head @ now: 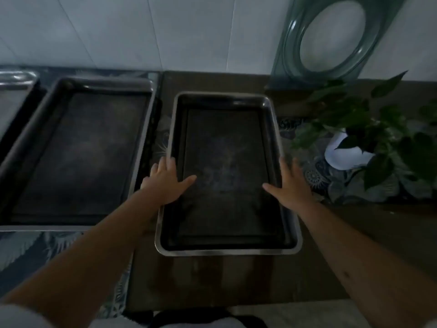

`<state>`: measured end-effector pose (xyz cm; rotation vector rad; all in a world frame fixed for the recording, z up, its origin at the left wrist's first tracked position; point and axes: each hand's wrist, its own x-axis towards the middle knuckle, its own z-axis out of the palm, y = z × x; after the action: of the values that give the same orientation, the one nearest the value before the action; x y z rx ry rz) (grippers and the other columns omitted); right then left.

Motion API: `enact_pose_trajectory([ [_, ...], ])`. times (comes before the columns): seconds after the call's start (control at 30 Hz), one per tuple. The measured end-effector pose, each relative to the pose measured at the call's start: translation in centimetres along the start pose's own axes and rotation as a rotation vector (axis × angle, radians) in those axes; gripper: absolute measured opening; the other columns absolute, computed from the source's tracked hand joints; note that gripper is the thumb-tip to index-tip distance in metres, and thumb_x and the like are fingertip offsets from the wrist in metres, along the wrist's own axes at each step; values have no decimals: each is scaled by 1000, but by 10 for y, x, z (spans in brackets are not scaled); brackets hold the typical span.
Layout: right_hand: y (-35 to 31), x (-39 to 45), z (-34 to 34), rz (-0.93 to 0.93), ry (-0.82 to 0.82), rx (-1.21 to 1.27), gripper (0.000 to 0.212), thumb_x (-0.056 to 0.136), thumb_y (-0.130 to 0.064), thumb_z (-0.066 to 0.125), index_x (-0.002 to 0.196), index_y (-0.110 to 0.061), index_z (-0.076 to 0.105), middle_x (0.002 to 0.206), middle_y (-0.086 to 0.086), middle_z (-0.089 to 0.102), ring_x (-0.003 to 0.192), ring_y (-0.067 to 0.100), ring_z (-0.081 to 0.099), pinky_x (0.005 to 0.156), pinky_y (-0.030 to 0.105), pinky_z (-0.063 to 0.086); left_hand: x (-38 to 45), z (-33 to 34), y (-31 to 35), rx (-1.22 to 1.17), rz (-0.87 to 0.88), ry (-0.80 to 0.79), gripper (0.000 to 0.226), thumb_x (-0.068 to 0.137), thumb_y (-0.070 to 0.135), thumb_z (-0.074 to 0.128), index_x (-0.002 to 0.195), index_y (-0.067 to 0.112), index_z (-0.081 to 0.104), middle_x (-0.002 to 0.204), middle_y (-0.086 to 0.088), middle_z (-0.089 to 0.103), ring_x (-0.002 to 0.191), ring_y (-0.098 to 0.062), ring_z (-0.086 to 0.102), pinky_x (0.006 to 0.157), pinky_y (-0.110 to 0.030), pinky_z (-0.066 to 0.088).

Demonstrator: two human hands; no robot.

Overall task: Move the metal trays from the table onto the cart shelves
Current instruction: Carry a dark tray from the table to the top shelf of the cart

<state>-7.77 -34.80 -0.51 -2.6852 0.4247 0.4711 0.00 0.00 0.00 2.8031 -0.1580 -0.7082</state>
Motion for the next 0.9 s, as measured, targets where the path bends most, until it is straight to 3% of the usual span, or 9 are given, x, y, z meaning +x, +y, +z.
enact_pose_trajectory([
  [0.13, 10, 22, 16, 192, -40, 298, 103, 84, -63, 58, 154, -24, -8, 163, 1, -5, 148, 26, 7, 116, 50, 20, 27, 21, -6, -250, -64, 106, 102, 86, 72, 47, 157, 20, -6, 163, -15, 9, 141, -40, 33, 105, -55, 42],
  [0.27, 12, 33, 34, 282, 151, 457, 86, 92, -52, 56, 154, -14, 10, 160, 8, 21, 142, 29, 26, 110, 44, 31, 36, 38, -6, -498, -144, 305, 90, 92, 55, 57, 157, 17, 6, 155, -12, 19, 129, -34, 49, 90, -47, 51],
  [0.37, 17, 40, 39, 380, 257, 566, 50, 96, -50, 48, 127, -11, 48, 117, 10, 58, 111, 35, 55, 79, 38, 40, 46, 41, -4, -570, -281, 331, 72, 94, 53, 53, 146, 10, 29, 143, -15, 40, 113, -38, 58, 87, -46, 51],
  [0.43, 22, 44, 42, 409, 285, 618, 45, 98, -51, 38, 112, -12, 56, 100, 8, 60, 94, 33, 56, 76, 36, 38, 52, 41, -5, -658, -375, 303, 60, 97, 55, 43, 135, 9, 43, 129, -15, 55, 99, -32, 61, 79, -40, 48],
  [0.5, 27, 51, 41, 472, 263, 710, 51, 100, -49, 33, 124, -10, 57, 118, 14, 59, 103, 33, 54, 88, 41, 42, 58, 38, -8, -722, -443, 286, 58, 102, 53, 32, 127, 6, 54, 120, -15, 60, 93, -28, 59, 79, -37, 43],
  [0.57, 35, 56, 36, 499, 173, 839, 47, 99, -46, 38, 124, -11, 59, 122, 15, 59, 105, 31, 56, 92, 43, 45, 59, 33, -13, -761, -479, 251, 58, 104, 49, 29, 122, 4, 61, 115, -17, 63, 100, -32, 59, 86, -36, 42],
  [0.67, 43, 57, 23, 437, 47, 891, 41, 97, -44, 46, 107, -11, 66, 99, 16, 66, 93, 34, 62, 82, 45, 50, 47, 24, -11, -813, -476, 244, 55, 103, 48, 34, 106, 4, 66, 102, -18, 67, 97, -34, 63, 89, -42, 49],
  [0.8, 44, 36, -7, 298, 111, 866, 39, 93, -47, 50, 88, -14, 70, 80, 11, 68, 76, 28, 64, 67, 37, 49, 6, 19, -3, -923, -511, 336, 49, 99, 52, 42, 91, 13, 70, 92, -15, 70, 92, -36, 67, 84, -45, 53],
  [0.9, 40, 15, -32, 177, 112, 847, 33, 93, -45, 52, 89, -17, 70, 86, 8, 69, 80, 24, 64, 72, 36, 49, -44, 18, -5, -1012, -545, 398, 48, 92, 54, 50, 82, 14, 72, 75, -9, 68, 77, -31, 68, 77, -48, 56],
])
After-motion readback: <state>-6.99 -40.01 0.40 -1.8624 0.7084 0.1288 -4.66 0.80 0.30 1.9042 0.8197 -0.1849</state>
